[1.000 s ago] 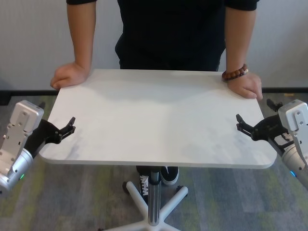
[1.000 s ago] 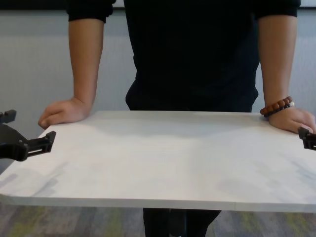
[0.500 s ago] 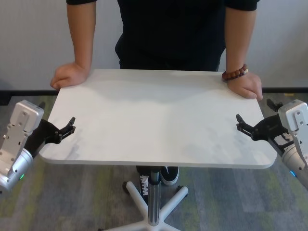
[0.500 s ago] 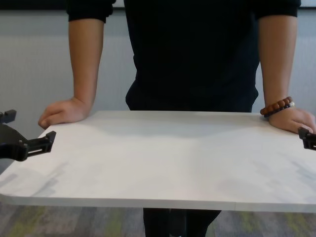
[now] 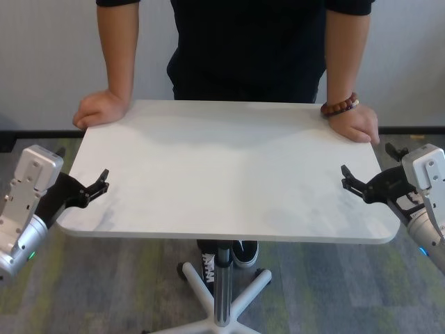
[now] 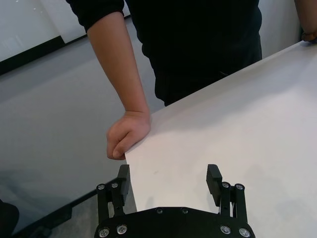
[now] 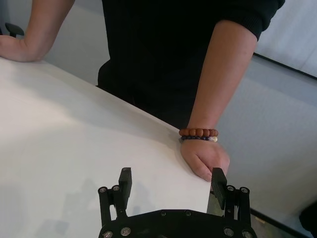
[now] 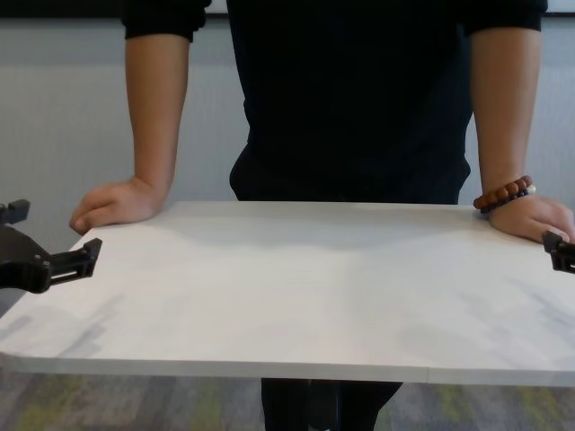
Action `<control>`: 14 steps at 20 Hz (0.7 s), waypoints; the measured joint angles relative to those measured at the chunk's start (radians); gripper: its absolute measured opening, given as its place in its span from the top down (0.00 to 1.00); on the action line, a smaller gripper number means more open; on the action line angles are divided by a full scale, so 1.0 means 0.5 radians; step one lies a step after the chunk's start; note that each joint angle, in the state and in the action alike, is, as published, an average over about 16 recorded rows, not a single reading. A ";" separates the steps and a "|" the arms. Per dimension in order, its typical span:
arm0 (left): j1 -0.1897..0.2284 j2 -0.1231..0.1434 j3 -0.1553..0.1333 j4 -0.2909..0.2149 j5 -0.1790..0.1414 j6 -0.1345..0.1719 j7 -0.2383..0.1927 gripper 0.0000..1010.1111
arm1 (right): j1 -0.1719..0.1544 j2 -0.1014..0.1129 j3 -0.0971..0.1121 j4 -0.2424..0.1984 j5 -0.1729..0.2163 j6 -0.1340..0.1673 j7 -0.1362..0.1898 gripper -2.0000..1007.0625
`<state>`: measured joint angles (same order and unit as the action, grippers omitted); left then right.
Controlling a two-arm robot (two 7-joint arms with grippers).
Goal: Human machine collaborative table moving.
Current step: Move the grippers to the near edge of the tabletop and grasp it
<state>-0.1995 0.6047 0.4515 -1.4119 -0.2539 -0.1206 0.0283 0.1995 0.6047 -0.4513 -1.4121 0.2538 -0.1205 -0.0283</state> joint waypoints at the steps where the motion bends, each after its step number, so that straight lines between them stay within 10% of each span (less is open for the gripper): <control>1: 0.000 0.000 0.000 0.000 0.000 0.000 0.000 0.01 | 0.000 0.000 0.000 0.000 0.000 0.000 0.000 0.00; 14: 0.016 0.009 0.000 -0.035 0.054 -0.018 0.041 0.01 | -0.021 0.011 0.001 -0.029 -0.034 0.008 -0.034 0.00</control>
<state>-0.1915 0.6090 0.4514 -1.4294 -0.2270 -0.1296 0.0489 0.1889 0.6102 -0.4508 -1.4264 0.2366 -0.1165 -0.0451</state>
